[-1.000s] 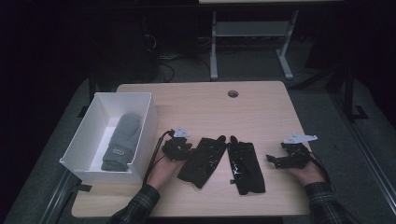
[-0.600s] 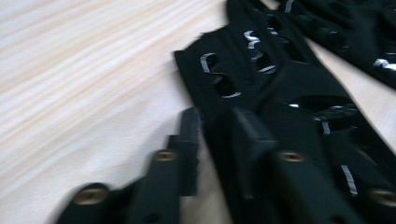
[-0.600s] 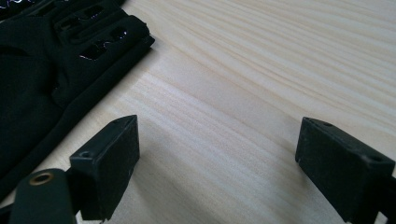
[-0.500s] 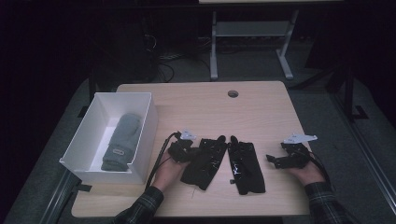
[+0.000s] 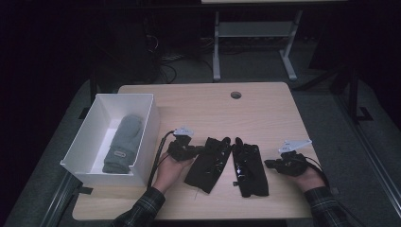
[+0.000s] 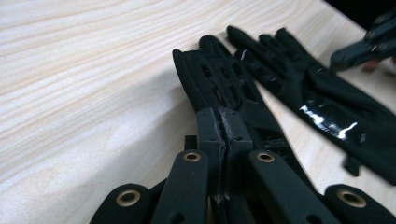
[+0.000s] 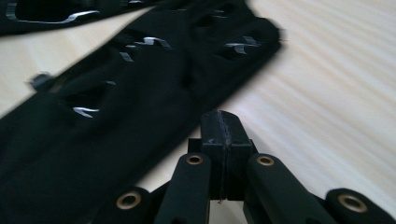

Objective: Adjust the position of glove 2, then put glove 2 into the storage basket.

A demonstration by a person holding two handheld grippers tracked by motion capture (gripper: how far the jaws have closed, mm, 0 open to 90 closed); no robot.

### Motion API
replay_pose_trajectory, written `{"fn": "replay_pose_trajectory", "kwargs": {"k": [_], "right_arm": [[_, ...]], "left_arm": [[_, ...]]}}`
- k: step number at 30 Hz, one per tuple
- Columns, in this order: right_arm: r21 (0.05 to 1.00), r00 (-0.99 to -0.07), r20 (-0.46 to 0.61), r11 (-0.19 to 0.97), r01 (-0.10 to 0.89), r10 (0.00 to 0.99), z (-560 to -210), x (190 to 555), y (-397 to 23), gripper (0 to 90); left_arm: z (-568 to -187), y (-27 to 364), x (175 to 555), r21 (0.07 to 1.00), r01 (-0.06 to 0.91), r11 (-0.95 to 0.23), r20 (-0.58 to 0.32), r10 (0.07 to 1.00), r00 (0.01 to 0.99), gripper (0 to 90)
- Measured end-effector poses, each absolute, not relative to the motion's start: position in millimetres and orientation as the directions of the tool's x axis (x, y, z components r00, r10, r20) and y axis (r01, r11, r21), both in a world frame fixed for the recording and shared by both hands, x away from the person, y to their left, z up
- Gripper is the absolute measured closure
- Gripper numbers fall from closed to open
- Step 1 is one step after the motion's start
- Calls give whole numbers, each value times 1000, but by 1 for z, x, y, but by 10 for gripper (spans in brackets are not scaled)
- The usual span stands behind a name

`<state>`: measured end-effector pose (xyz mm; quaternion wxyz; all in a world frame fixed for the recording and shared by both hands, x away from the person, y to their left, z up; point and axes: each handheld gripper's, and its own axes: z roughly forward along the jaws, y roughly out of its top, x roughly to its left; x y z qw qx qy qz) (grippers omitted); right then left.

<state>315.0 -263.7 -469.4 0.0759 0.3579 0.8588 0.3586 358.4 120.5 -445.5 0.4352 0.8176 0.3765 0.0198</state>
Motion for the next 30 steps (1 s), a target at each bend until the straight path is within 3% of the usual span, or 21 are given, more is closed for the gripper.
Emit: {"fn": "replay_pose_trajectory", "kwargs": {"k": [14, 30], "right_arm": [[665, -818, 161, 552, 503, 552, -467, 308, -228, 900], [679, -846, 177, 560, 475, 502, -465, 313, -199, 900]], "left_arm": [[-435, 127, 360, 744, 621, -245, -385, 603, 699, 880], [-420, 116, 359, 759, 615, -213, -426, 552, 717, 881]]}}
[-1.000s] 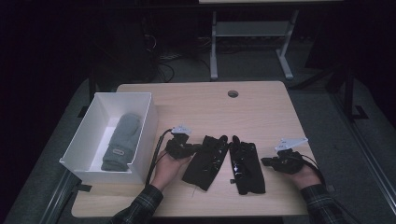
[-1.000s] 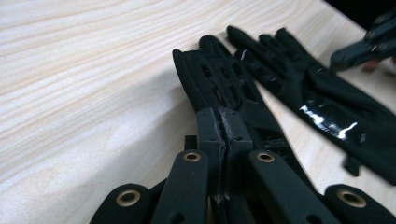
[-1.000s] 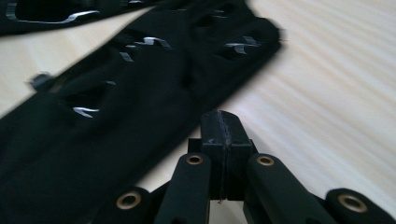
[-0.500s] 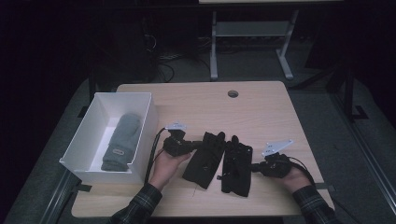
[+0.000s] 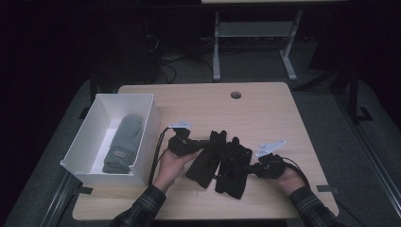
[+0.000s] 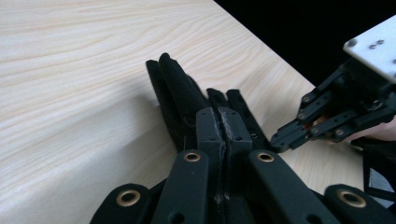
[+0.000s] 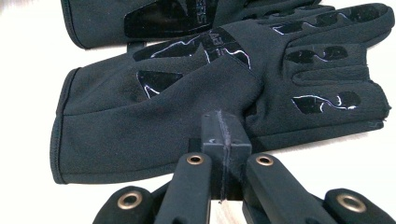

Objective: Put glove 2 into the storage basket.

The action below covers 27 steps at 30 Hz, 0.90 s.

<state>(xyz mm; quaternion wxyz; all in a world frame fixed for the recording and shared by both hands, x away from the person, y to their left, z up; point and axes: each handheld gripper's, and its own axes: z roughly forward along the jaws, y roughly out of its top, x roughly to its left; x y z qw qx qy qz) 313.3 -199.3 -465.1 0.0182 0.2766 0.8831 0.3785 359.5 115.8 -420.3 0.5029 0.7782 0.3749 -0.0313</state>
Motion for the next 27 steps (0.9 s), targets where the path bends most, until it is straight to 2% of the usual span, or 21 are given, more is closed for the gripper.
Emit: {"fn": "replay_pose_trajectory", "kwargs": {"k": [14, 27], "right_arm": [[693, -855, 157, 562, 452, 495, -467, 322, -174, 900], [702, -877, 137, 580, 413, 460, -467, 329, -129, 900]], "left_arm": [[-415, 104, 358, 761, 612, -215, -435, 530, 728, 881], [-420, 98, 360, 753, 619, -224, -437, 533, 724, 881]]}}
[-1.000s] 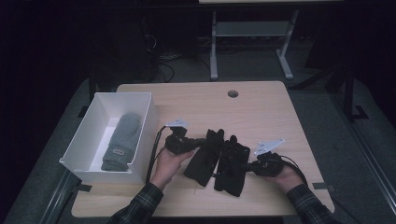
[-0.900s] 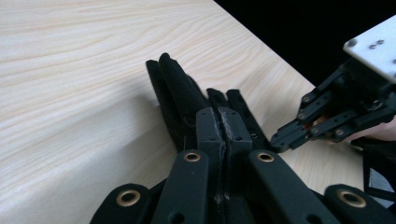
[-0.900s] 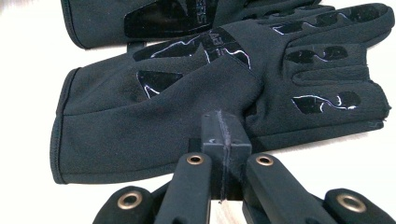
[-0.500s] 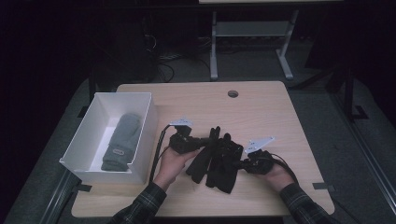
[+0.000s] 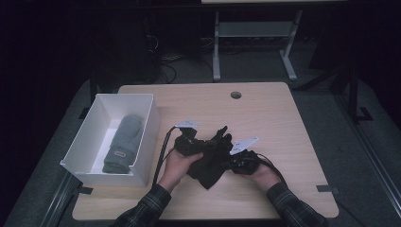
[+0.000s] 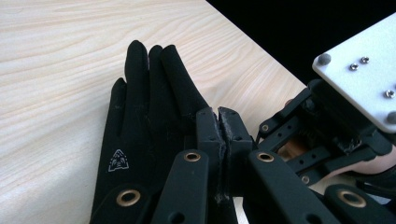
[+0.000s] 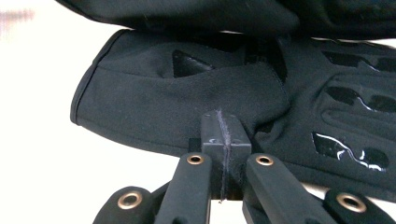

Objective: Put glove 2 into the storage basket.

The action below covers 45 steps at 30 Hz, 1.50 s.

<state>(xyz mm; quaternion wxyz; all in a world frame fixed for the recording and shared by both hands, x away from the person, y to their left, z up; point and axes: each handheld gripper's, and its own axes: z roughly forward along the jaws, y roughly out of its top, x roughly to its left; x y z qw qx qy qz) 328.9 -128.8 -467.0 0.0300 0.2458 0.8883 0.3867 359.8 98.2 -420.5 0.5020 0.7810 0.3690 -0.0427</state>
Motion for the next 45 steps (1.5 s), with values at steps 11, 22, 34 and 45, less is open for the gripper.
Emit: {"fn": "replay_pose_trajectory", "kwargs": {"k": [11, 22, 34, 45], "right_arm": [[709, -877, 128, 576, 408, 463, -467, 329, -124, 900], [731, -817, 105, 514, 450, 567, -457, 330, -179, 730], [692, -709, 40, 493, 528, 704, -472, 331, -231, 311], [723, -646, 37, 427, 544, 762, -482, 339, -245, 144]], "left_arm": [[-428, 90, 358, 734, 626, -261, -442, 516, 734, 876], [-423, 87, 356, 754, 607, -252, -456, 465, 759, 803], [-432, 76, 333, 739, 518, -430, -317, 457, 831, 896], [-453, 74, 318, 663, 512, -546, -274, 460, 845, 896]]}}
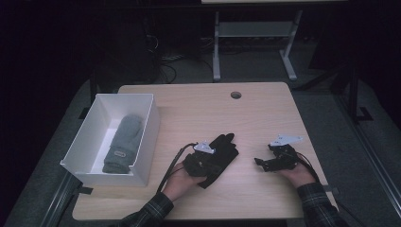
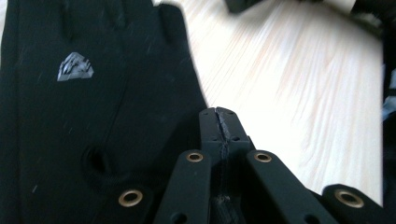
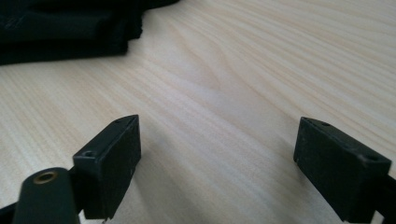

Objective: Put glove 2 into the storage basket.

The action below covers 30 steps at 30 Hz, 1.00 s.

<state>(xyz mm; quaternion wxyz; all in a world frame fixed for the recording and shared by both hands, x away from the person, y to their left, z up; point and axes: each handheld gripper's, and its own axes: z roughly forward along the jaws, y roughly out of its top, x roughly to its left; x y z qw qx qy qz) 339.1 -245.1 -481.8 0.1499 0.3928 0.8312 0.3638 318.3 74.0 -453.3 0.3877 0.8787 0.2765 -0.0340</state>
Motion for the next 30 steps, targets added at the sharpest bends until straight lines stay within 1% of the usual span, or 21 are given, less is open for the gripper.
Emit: {"fn": "replay_pose_trajectory", "kwargs": {"k": [3, 10, 13, 15, 16, 19, 20, 21, 22, 24, 27, 29, 30], "right_arm": [[725, -643, 34, 424, 543, 765, -482, 340, -245, 145], [721, -641, 36, 424, 547, 767, -482, 340, -245, 143], [723, -639, 38, 421, 549, 768, -482, 340, -244, 141], [722, -639, 37, 421, 549, 768, -482, 340, -243, 141], [722, -638, 37, 421, 549, 769, -482, 340, -243, 140], [723, -637, 37, 420, 549, 770, -482, 340, -243, 137], [722, -636, 37, 420, 550, 771, -482, 340, -243, 137], [722, -636, 37, 419, 550, 771, -482, 340, -243, 136], [722, -636, 37, 420, 550, 771, -482, 340, -243, 136], [722, -636, 37, 420, 550, 771, -482, 340, -243, 136], [721, -634, 38, 418, 553, 772, -482, 340, -242, 136], [722, -636, 36, 420, 551, 771, -482, 340, -242, 136], [722, -636, 36, 420, 549, 770, -482, 340, -242, 136]], "left_arm": [[-455, 82, 318, 650, 517, -558, -268, 468, 842, 896], [-452, 110, 316, 630, 504, -590, -214, 492, 844, 896], [-450, 115, 316, 635, 508, -582, -226, 488, 843, 895], [-446, 114, 316, 642, 493, -587, -213, 481, 851, 880], [-444, 114, 317, 637, 472, -609, -194, 466, 863, 854], [-435, 110, 321, 657, 436, -615, -150, 460, 875, 766], [-433, 109, 322, 662, 430, -613, -146, 457, 877, 704], [-431, 108, 325, 665, 414, -622, -126, 453, 883, 659], [-430, 106, 327, 661, 396, -638, -101, 448, 889, 593], [-427, 103, 331, 655, 370, -659, -69, 435, 898, 504], [-428, 99, 338, 660, 365, -657, -73, 427, 901, 380], [-429, 96, 344, 643, 351, -680, -63, 410, 910, 300], [-430, 95, 348, 641, 347, -684, -59, 407, 912, 279]]}}
